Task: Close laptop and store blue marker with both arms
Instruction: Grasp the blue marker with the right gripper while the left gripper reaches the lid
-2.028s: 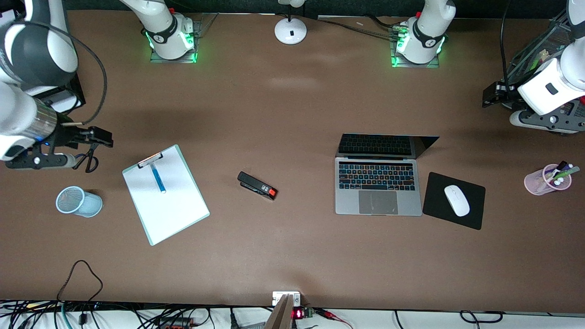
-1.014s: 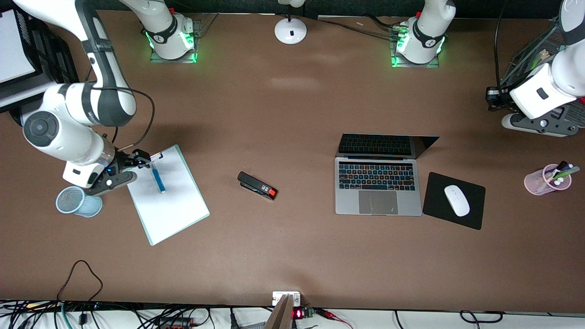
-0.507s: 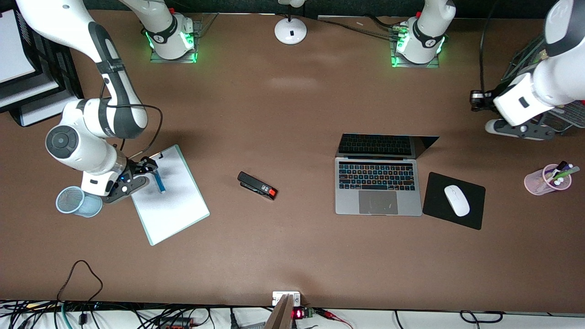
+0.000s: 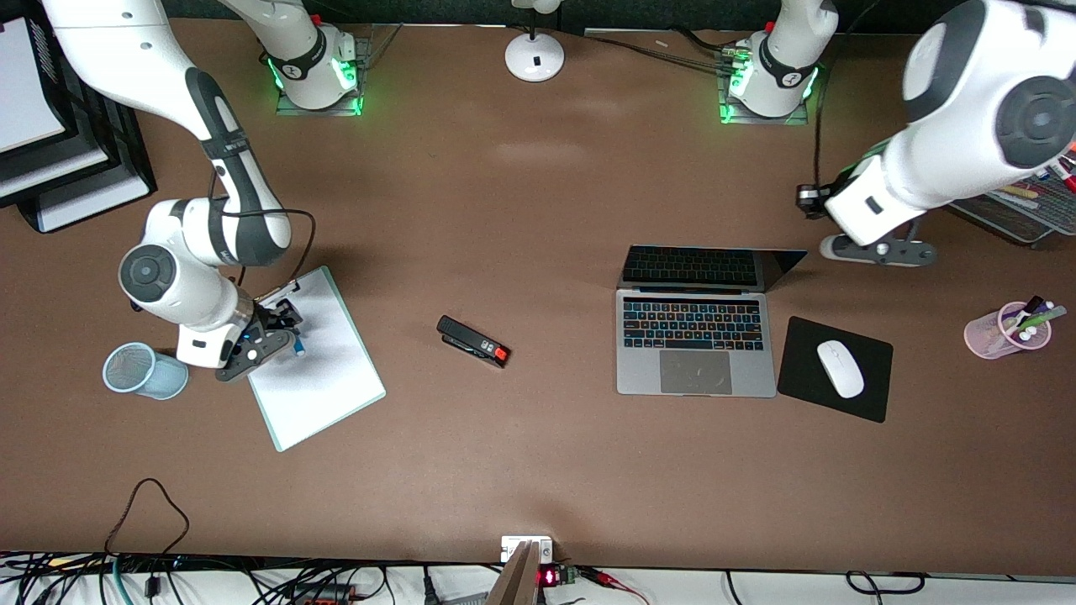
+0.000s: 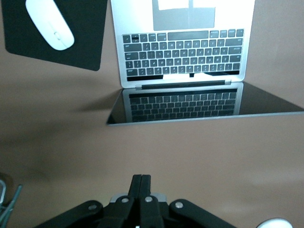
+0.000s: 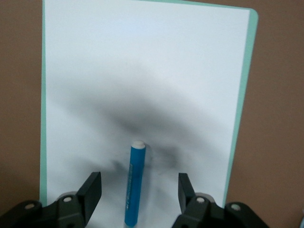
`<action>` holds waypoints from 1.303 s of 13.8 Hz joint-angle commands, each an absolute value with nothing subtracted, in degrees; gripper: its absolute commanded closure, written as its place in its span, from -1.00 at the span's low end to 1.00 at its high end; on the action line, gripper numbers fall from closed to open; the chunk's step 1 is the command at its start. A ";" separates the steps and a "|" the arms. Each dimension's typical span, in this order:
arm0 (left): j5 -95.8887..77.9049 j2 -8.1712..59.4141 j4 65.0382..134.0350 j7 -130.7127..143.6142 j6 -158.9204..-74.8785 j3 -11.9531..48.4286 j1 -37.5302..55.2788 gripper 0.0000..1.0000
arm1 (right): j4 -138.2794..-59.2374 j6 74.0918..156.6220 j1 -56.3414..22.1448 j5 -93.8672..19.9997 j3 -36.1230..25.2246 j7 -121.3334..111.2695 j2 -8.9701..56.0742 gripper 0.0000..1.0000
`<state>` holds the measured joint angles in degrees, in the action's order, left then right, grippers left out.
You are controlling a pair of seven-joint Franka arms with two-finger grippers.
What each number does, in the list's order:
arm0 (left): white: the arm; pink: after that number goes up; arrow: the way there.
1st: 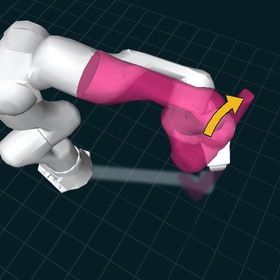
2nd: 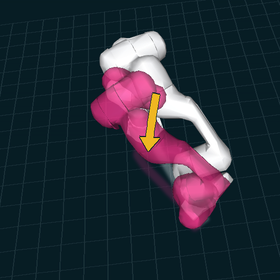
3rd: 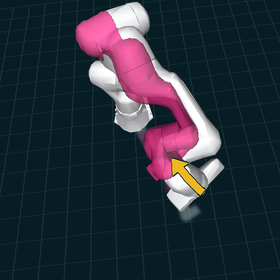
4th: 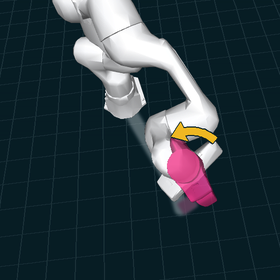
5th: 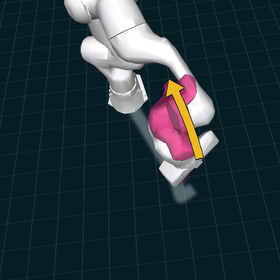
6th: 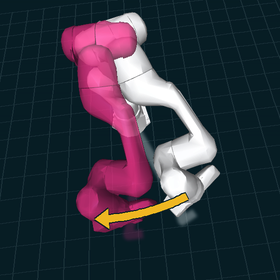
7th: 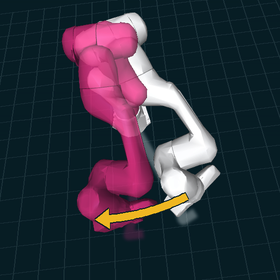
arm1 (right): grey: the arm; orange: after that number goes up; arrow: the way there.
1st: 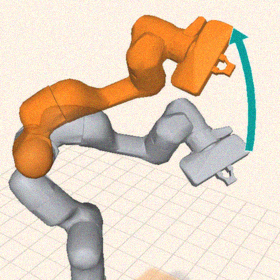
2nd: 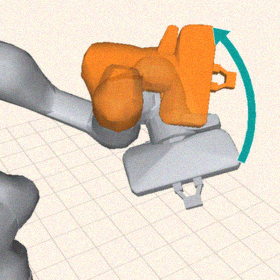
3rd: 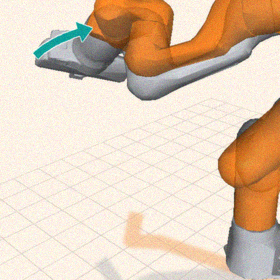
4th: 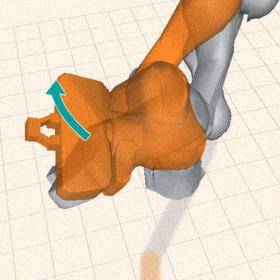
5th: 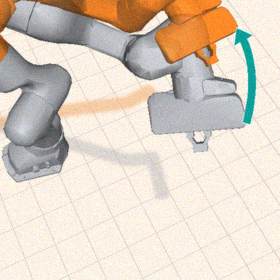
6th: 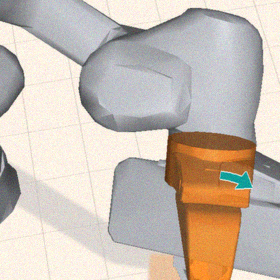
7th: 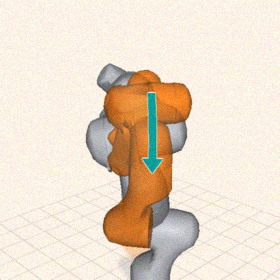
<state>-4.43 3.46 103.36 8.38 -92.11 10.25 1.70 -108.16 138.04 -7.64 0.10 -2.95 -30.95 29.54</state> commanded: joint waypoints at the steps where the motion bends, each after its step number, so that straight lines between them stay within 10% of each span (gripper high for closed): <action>1: -5.01 0.97 109.14 12.38 -98.24 13.52 1.41 0.99 | -107.58 139.48 -7.47 -0.53 -2.29 -32.08 31.11 -0.38; 18: -4.75 -1.41 131.39 19.60 -129.62 22.68 0.97 1.00 | -106.18 141.33 -7.47 -0.53 -2.28 -33.31 34.98 -0.01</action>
<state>-4.45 -0.34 128.89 19.43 -125.76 21.93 1.76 -107.79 141.02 -7.65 0.10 -2.47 -32.17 33.75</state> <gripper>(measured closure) 0.991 0.489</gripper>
